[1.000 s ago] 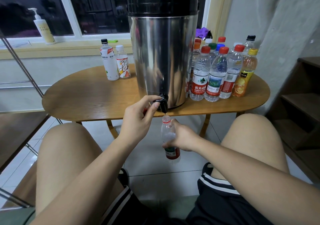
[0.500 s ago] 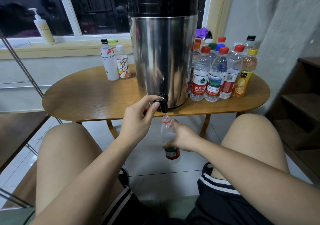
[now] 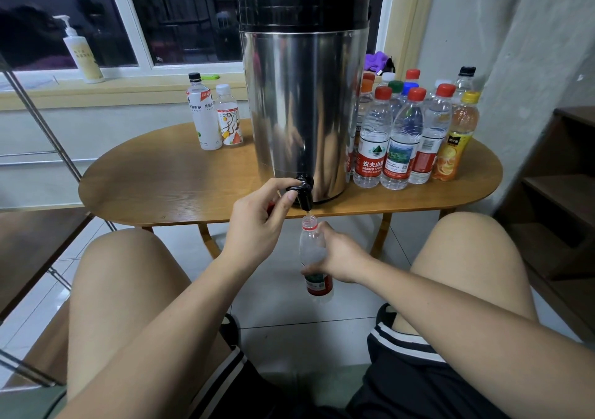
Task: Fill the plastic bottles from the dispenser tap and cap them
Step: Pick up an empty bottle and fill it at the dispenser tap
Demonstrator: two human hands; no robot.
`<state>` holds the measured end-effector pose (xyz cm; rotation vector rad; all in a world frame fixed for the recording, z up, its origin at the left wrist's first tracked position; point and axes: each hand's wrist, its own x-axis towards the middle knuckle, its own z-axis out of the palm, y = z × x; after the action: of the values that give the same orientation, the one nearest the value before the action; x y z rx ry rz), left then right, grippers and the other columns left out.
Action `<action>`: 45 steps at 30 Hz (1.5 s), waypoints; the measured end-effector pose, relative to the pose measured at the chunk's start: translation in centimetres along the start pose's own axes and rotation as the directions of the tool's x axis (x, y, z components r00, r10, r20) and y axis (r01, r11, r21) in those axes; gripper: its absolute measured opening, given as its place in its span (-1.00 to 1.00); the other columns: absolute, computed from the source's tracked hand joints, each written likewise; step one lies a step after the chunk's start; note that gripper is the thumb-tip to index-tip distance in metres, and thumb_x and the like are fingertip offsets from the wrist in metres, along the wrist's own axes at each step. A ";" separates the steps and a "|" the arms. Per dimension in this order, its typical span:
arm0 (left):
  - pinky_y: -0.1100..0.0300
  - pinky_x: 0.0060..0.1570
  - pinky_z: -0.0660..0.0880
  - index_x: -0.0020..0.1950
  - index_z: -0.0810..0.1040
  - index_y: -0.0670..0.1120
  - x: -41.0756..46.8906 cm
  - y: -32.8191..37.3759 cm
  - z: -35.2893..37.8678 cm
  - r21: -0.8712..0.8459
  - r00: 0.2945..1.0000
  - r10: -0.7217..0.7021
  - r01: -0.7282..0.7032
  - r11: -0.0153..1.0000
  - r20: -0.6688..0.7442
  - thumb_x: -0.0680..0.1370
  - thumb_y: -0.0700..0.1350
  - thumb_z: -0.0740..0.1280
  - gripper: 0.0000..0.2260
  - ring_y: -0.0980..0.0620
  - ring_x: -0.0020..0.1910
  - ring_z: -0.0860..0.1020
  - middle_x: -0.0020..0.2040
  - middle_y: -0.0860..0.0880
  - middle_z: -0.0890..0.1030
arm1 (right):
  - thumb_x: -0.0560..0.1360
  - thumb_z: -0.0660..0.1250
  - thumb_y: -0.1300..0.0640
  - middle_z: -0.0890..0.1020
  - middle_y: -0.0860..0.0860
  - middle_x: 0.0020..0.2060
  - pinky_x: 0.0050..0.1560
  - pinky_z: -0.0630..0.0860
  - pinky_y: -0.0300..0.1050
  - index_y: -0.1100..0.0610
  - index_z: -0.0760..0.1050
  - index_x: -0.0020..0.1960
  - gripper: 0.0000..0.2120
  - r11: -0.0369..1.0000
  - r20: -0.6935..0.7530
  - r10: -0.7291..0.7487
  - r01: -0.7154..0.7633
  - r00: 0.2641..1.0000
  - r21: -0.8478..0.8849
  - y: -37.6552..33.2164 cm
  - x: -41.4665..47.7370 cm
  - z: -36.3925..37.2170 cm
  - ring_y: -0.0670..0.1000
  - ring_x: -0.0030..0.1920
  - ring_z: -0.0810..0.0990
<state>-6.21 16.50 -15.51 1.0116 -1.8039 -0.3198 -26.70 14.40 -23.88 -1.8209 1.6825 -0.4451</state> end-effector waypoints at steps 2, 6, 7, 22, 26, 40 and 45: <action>0.38 -0.25 0.30 0.33 0.67 0.07 0.0 0.0 0.0 0.003 1.000 0.002 -0.002 1.000 -0.001 0.74 -0.01 0.36 -0.81 0.15 -0.31 0.46 -0.32 0.22 0.48 | 0.27 0.74 -0.20 0.60 0.03 0.35 0.21 0.66 0.07 -0.12 0.25 0.46 -0.05 1.000 0.000 -0.001 0.001 1.000 -0.004 0.0 0.1 0.1 0.14 0.32 0.63; 0.37 -0.26 0.30 0.34 0.67 0.08 0.0 0.0 0.0 0.008 1.000 0.004 -0.004 1.000 -0.003 0.74 -0.01 0.37 -0.81 0.13 -0.32 0.46 -0.33 0.21 0.46 | 0.26 0.74 -0.21 0.61 0.03 0.30 0.18 0.68 0.09 -0.13 0.26 0.41 -0.08 1.000 -0.009 -0.004 0.004 1.000 0.002 0.1 0.1 0.2 0.14 0.29 0.64; 0.37 -0.26 0.30 0.34 0.67 0.07 0.0 0.0 0.0 0.008 1.000 0.005 -0.005 1.000 -0.002 0.74 -0.01 0.37 -0.81 0.13 -0.32 0.45 -0.32 0.21 0.46 | 0.27 0.74 -0.20 0.61 0.03 0.30 0.19 0.67 0.08 -0.12 0.26 0.41 -0.09 1.000 -0.011 -0.009 0.009 1.000 -0.003 0.2 0.1 0.2 0.14 0.29 0.64; 0.42 -0.24 0.32 0.34 0.67 0.02 0.0 0.2 0.0 0.026 1.000 0.015 -0.015 1.000 -0.010 0.74 -0.04 0.37 -0.80 0.18 -0.29 0.48 -0.25 0.34 0.52 | 0.27 0.72 -0.23 0.62 0.00 0.20 0.01 0.66 -0.04 -0.11 0.25 0.37 -0.11 0.999 -0.017 -0.007 0.006 1.000 -0.054 0.1 0.5 0.5 0.11 0.19 0.66; 0.42 -0.24 0.32 0.34 0.67 0.01 0.0 0.3 0.0 0.018 1.000 0.009 -0.009 1.000 -0.007 0.74 -0.06 0.37 -0.81 0.19 -0.29 0.48 -0.25 0.33 0.52 | 0.28 0.72 -0.23 0.62 0.00 0.19 0.00 0.65 -0.05 -0.11 0.23 0.38 -0.10 0.998 -0.015 -0.008 0.007 1.000 -0.062 0.0 0.5 0.5 0.10 0.17 0.67; 0.41 -0.25 0.32 0.34 0.67 0.04 0.0 0.2 -0.1 0.018 1.000 0.001 -0.001 1.000 -0.002 0.74 -0.02 0.37 -0.80 0.18 -0.29 0.48 -0.28 0.28 0.51 | 0.27 0.72 -0.24 0.62 0.00 0.22 -0.01 0.60 -0.09 -0.09 0.23 0.42 -0.07 0.998 -0.026 -0.020 0.018 0.999 -0.068 -0.1 0.3 0.5 0.10 0.20 0.66; 0.43 -0.23 0.32 0.33 0.68 -0.02 0.0 0.3 -0.1 0.019 1.000 0.013 -0.013 1.000 -0.010 0.74 -0.07 0.38 -0.81 0.22 -0.28 0.48 -0.26 0.37 0.52 | 0.29 0.73 -0.21 0.63 0.01 0.21 -0.03 0.56 -0.11 -0.06 0.25 0.41 -0.09 0.998 -0.028 -0.026 0.024 0.999 -0.055 -0.1 0.1 0.4 0.09 0.19 0.66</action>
<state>-6.30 16.71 -15.28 1.0128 -1.8065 -0.2898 -26.33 14.36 -24.09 -1.8852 1.7083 -0.4410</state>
